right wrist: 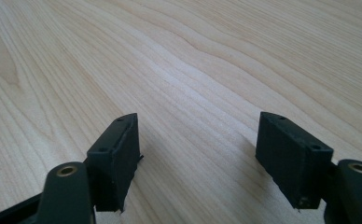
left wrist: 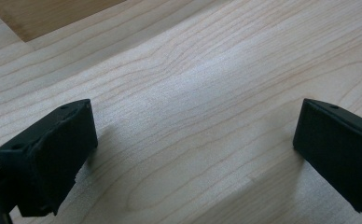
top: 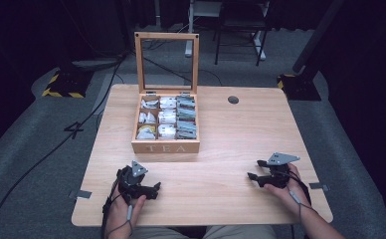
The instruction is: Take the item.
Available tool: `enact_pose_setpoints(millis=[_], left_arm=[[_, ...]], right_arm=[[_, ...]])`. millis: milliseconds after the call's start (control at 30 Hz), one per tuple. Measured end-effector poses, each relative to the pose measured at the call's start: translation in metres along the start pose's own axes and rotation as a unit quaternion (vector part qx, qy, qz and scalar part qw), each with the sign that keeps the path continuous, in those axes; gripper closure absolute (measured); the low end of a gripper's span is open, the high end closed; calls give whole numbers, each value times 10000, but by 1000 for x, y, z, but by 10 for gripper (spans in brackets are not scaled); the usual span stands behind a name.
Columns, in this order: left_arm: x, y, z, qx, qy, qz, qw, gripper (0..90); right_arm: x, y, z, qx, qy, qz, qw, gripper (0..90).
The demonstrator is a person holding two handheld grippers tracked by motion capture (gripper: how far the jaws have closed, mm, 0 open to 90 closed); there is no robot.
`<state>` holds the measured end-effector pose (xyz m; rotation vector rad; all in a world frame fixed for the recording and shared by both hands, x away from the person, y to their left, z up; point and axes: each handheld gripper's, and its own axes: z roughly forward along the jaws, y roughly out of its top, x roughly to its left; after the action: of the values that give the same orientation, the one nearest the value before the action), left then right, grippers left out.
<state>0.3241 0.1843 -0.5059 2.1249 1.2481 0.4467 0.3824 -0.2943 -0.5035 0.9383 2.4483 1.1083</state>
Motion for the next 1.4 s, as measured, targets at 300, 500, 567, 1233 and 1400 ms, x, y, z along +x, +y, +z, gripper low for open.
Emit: enact_pose_setpoints(millis=[300, 500, 567, 1233, 1400], left_arm=[[0, 0, 0, -6, 2, 2, 10000, 1], [0, 0, 0, -4, 10, 10, 10000, 1], [0, 0, 0, -5, 0, 3, 10000, 2], [0, 0, 0, -4, 15, -16, 10000, 2], [0, 0, 0, 3, 19, -16, 10000, 2]], right_arm=[[0, -1, -1, 6, 9, 2, 10000, 307], [1, -1, -1, -1, -13, 0, 10000, 317], [2, -1, -2, -9, 3, -14, 10000, 331], [8, 30, -22, -518, 575, 3, 9970, 447], [9, 57, -29, -680, 645, -191, 9954, 441]])
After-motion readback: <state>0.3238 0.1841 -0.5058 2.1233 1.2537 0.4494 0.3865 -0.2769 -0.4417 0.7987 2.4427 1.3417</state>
